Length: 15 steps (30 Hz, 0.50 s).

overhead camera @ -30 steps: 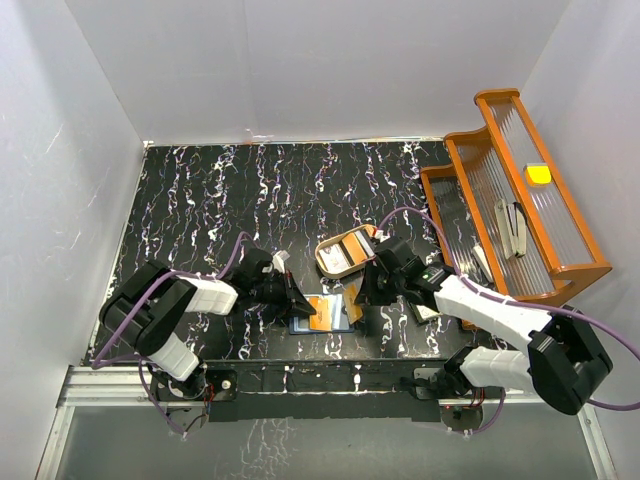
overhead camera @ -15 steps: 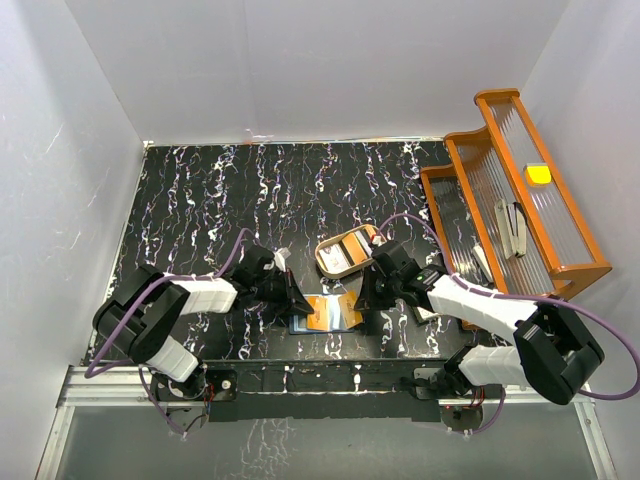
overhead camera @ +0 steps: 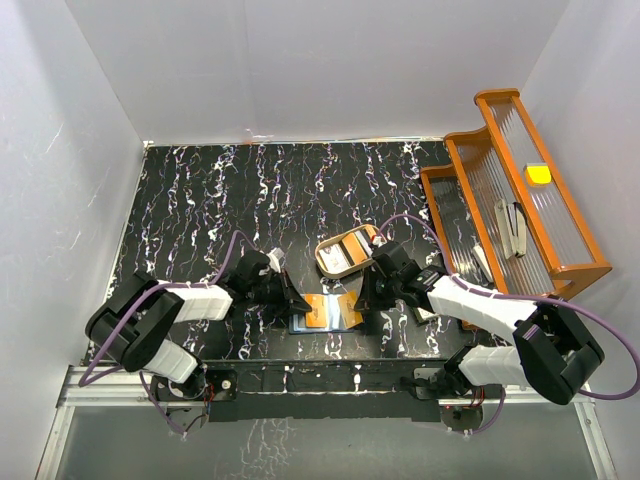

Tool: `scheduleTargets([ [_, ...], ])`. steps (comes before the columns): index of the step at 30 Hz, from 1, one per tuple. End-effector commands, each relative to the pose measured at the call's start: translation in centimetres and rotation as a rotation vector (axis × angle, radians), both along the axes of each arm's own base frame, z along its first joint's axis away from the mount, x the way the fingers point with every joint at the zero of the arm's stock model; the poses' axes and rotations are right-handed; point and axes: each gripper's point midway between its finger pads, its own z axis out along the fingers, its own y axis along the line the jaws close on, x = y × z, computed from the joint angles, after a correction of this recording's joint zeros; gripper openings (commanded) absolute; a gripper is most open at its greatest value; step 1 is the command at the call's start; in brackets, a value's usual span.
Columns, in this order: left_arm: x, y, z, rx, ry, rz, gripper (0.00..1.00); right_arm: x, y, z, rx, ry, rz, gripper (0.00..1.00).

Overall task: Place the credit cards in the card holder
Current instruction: Insert the credit card into the card holder.

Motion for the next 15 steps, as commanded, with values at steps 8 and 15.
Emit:
scheduleTargets([
  [8, -0.9, 1.7, -2.6, 0.066, 0.002, 0.023, 0.0, 0.0, -0.7, -0.8, -0.032, -0.014, -0.008, 0.0],
  [15, -1.8, 1.2, -2.4, 0.028, -0.002, -0.024, 0.0, 0.2, -0.7, -0.8, -0.042, -0.016, -0.007, 0.0],
])
